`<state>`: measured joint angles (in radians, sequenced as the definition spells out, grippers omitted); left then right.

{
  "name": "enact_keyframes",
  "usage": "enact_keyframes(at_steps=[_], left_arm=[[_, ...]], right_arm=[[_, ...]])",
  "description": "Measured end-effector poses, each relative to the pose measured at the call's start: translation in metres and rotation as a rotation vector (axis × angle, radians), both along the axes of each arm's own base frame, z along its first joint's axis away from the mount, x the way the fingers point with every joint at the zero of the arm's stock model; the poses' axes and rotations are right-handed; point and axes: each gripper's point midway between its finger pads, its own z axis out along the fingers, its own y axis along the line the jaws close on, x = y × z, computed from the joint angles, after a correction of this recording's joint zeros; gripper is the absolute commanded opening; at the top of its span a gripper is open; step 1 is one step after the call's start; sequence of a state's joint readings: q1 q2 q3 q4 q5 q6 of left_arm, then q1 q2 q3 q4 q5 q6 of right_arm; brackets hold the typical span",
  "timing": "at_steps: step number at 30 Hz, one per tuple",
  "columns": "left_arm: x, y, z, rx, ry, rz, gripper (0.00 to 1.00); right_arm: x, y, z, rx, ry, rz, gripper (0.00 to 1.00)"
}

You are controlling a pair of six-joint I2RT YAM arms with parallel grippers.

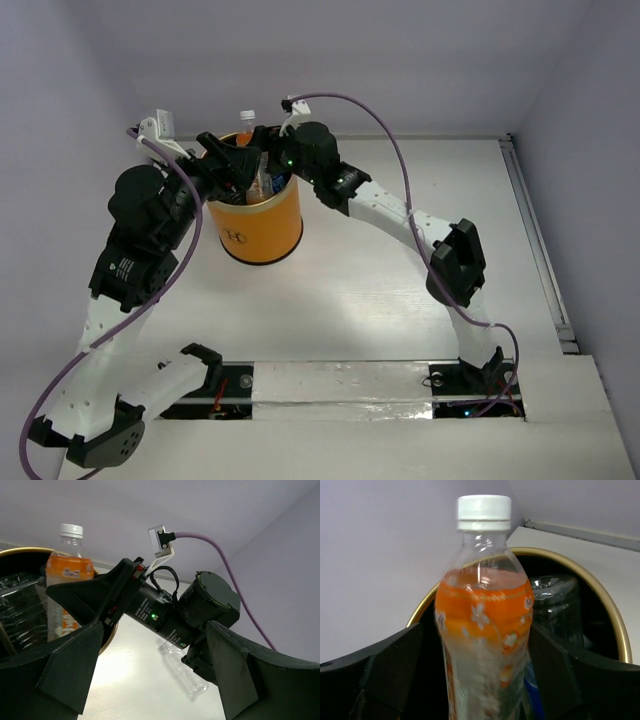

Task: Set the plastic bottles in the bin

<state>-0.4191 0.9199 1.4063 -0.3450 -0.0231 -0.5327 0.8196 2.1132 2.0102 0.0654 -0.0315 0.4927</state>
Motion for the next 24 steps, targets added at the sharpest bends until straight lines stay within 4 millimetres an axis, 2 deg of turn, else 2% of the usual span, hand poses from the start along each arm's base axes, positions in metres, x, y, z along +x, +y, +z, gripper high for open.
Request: enact_keyframes(at_steps=[2, 6, 10, 13, 14, 15, 16, 17, 18, 19, 20, 21, 23, 24], left_arm=[[0.001, 0.0, -0.001, 0.002, 0.001, 0.0, 0.82], [0.004, 0.0, 0.0, 0.015, 0.003, 0.008, 0.83], [0.005, 0.001, 0.006, 0.017, -0.01, 0.012, 0.81], [0.005, -0.002, 0.008, 0.015, -0.018, -0.002, 0.55], [0.004, -0.006, 0.008, 0.017, -0.022, -0.02, 0.39], [0.003, -0.01, 0.008, 0.013, -0.022, -0.039, 0.3], [0.003, -0.017, 0.007, 0.016, -0.018, -0.065, 0.17], [0.004, -0.026, 0.004, 0.021, -0.01, -0.091, 0.1], [0.001, -0.037, 0.001, 0.027, -0.005, -0.128, 0.07], [0.001, -0.052, -0.004, 0.037, 0.007, -0.166, 0.01], [-0.002, -0.068, -0.009, 0.044, 0.018, -0.214, 0.0], [-0.006, -0.085, -0.014, 0.056, 0.029, -0.259, 0.0], [-0.009, -0.118, -0.03, 0.08, 0.066, -0.337, 0.0], [-0.01, -0.136, -0.042, 0.095, 0.092, -0.376, 0.0]], right_arm=[[0.001, -0.003, 0.001, -0.018, -0.015, -0.009, 0.99], [-0.001, -0.009, 0.011, -0.034, -0.033, -0.02, 1.0], [-0.01, -0.021, 0.045, -0.011, -0.07, -0.028, 0.97], [-0.026, -0.044, 0.085, 0.028, -0.114, -0.049, 0.87], [-0.033, -0.054, 0.099, 0.044, -0.133, -0.06, 0.56], [-0.042, -0.066, 0.112, 0.055, -0.15, -0.07, 0.43], [-0.052, -0.081, 0.12, 0.07, -0.155, -0.084, 0.32], [-0.059, -0.097, 0.124, 0.075, -0.156, -0.103, 0.15], [-0.068, -0.113, 0.128, 0.085, -0.158, -0.118, 0.1], [-0.077, -0.13, 0.112, 0.073, -0.123, -0.135, 0.02], [-0.085, -0.149, 0.122, 0.09, -0.131, -0.157, 0.0], [-0.088, -0.175, 0.117, 0.1, -0.112, -0.192, 0.0], [-0.088, -0.229, 0.098, 0.094, -0.063, -0.299, 0.0], [-0.085, -0.262, 0.082, 0.081, -0.024, -0.377, 0.0]])
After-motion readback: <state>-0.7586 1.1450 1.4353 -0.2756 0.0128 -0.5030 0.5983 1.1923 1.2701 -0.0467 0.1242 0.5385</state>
